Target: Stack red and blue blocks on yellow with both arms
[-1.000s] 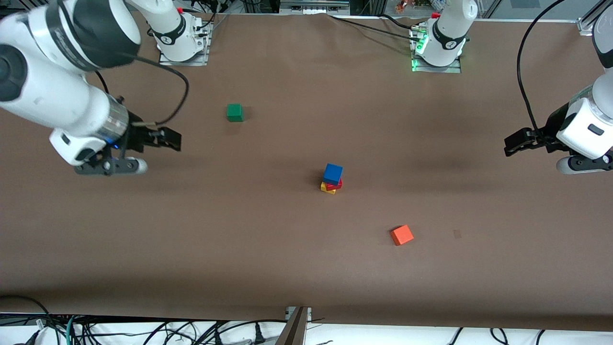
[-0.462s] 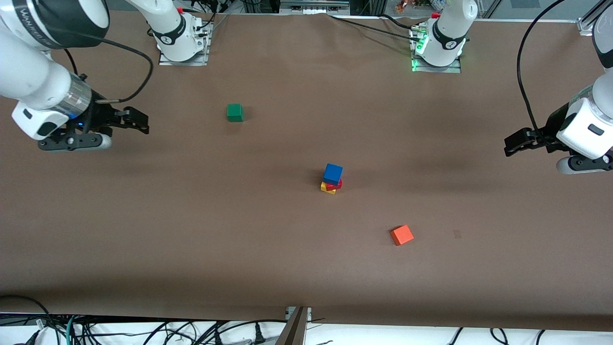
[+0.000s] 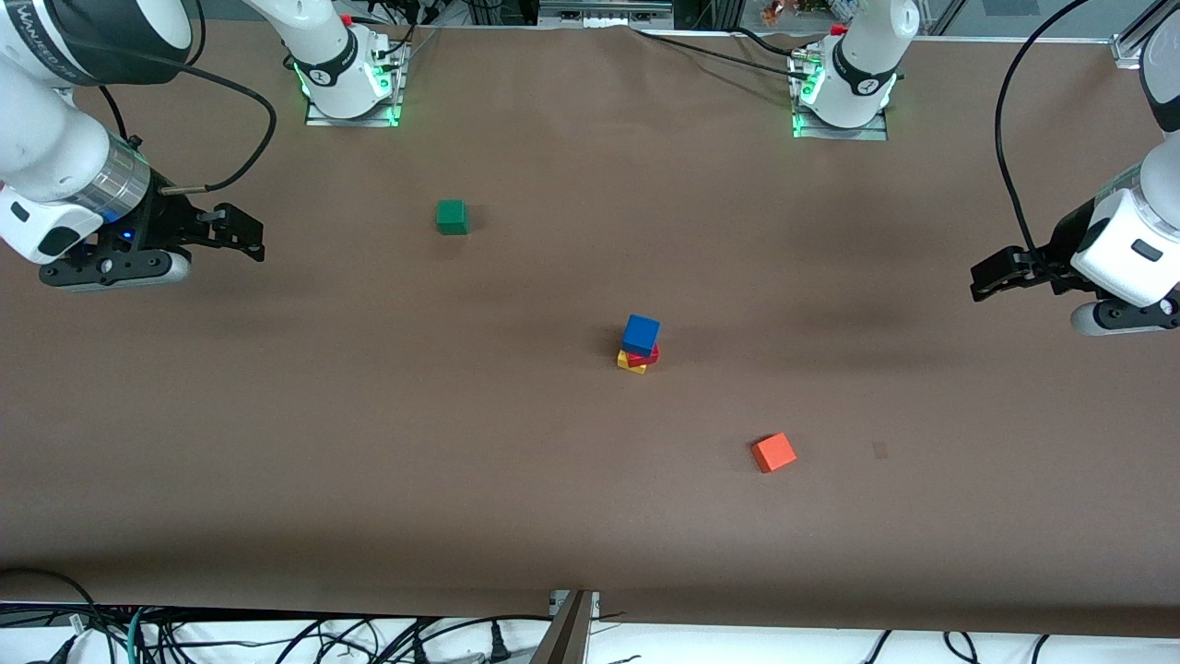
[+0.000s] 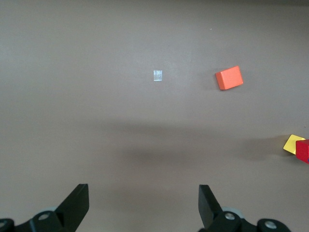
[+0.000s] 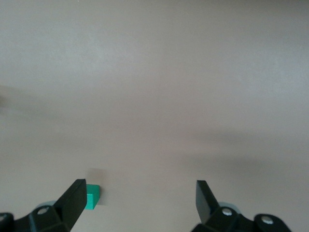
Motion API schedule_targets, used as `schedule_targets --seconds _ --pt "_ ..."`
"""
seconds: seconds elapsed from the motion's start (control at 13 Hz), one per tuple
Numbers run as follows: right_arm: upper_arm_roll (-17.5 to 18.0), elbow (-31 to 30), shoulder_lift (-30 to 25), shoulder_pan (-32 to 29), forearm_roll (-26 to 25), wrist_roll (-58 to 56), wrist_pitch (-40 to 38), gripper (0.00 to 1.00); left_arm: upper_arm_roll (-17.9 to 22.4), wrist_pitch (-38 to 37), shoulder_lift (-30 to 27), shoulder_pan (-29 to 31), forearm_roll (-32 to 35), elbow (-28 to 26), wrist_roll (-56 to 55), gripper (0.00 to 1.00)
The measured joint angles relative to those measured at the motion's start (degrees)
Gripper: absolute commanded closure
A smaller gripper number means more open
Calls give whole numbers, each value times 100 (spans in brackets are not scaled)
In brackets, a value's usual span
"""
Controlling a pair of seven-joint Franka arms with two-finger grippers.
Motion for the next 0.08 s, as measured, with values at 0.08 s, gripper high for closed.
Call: schedule_targets --seconds 0.08 --pt "16 28 0 0 -1 0 1 0 0 0 0 0 0 0 0 0"
